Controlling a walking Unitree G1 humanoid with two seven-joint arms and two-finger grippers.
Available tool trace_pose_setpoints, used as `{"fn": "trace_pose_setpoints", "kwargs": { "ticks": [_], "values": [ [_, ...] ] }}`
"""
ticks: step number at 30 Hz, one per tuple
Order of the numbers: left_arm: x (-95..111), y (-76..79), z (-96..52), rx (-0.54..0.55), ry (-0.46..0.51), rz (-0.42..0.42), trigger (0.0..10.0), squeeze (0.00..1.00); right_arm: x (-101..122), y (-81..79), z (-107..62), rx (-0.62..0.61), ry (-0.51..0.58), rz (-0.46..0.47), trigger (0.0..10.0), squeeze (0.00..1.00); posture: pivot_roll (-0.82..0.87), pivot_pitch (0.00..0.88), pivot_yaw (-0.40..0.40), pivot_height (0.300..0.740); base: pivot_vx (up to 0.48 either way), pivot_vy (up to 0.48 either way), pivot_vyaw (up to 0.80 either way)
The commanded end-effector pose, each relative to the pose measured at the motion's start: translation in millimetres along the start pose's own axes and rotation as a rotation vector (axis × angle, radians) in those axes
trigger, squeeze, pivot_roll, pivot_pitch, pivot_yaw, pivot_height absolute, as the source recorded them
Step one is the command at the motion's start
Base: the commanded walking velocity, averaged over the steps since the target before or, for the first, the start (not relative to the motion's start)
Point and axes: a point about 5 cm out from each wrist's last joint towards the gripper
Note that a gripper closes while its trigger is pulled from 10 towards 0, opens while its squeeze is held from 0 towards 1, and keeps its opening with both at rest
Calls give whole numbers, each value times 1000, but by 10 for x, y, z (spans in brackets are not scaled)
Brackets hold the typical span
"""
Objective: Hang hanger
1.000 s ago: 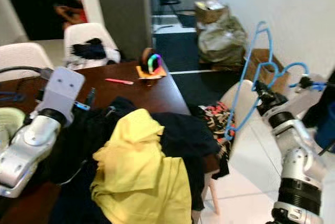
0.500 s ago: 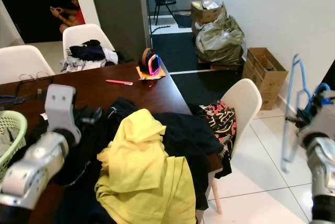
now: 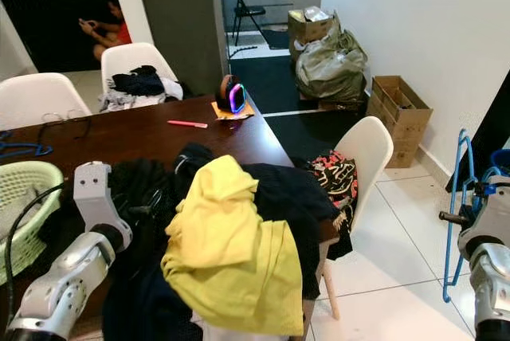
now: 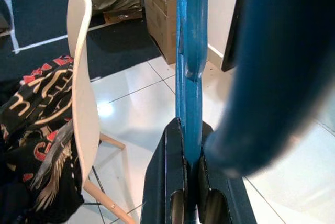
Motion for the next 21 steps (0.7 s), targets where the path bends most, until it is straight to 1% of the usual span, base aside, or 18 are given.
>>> {"fn": "trace_pose_setpoints", "kwargs": {
  "ticks": [1, 21],
  "values": [
    [3, -37, -19, 11, -33, 26, 10000, 0, 168, -12, 9, 2, 46, -5, 10000, 0, 9, 0, 8, 740, -266, 0, 0],
    [3, -37, -19, 11, -33, 26, 10000, 0, 168, -12, 9, 2, 46, -5, 10000, 0, 9, 0, 8, 740, -266, 0, 0]
  ]
}}
Point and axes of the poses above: a point about 5 cm out from each wrist's last joint towards the gripper, its own z axis pointing out of the wrist towards the gripper, its own x axis along the axis of the wrist's last joint, y = z × x, and after that the axes turned 12 degrees about z, right-handed
